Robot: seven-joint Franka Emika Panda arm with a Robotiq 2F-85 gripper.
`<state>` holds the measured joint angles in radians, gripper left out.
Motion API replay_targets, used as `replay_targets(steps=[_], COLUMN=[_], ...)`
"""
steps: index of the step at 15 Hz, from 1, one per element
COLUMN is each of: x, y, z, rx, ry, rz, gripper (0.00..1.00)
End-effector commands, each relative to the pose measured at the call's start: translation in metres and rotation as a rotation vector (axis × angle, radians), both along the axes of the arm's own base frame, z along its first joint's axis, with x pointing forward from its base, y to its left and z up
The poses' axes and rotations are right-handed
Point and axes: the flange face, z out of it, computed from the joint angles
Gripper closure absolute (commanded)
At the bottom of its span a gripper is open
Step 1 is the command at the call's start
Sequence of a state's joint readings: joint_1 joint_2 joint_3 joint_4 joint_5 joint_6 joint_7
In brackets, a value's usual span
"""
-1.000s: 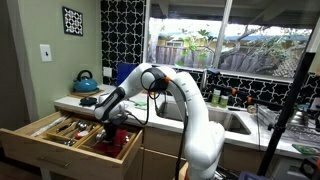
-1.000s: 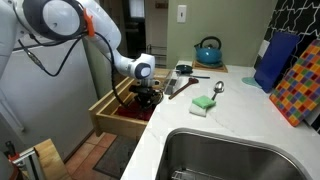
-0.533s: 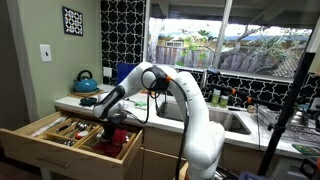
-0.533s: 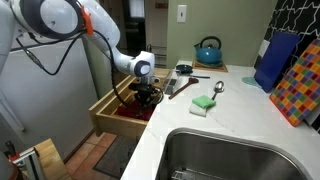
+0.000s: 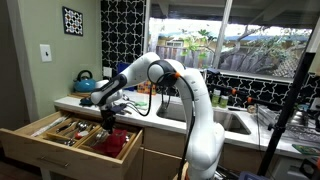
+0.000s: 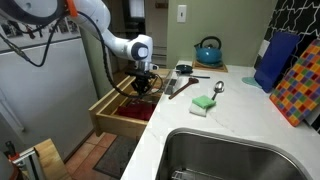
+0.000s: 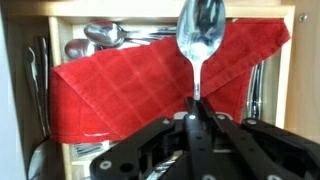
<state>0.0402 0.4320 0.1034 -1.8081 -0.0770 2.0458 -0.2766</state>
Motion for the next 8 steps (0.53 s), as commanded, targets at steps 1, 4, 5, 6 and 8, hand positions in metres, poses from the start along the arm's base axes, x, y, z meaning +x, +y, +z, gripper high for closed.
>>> replay_targets(steps=[1,4,5,6,8], x=[0.0,0.0,0.0,0.0,0.002], y=[0.0,0.0,0.0,0.0,0.0], z=[0.009,0.007,0.004,0.003,0.024], rx=[-0.002,-0.002,-0.002,-0.002,0.007], ry=[-0.006,-0.003,0.001,0.004,-0.032], rz=[-0.005,-0.003,-0.003,-0.003,0.015], gripper=[0.92,0.92,0.92,0.96,0.96])
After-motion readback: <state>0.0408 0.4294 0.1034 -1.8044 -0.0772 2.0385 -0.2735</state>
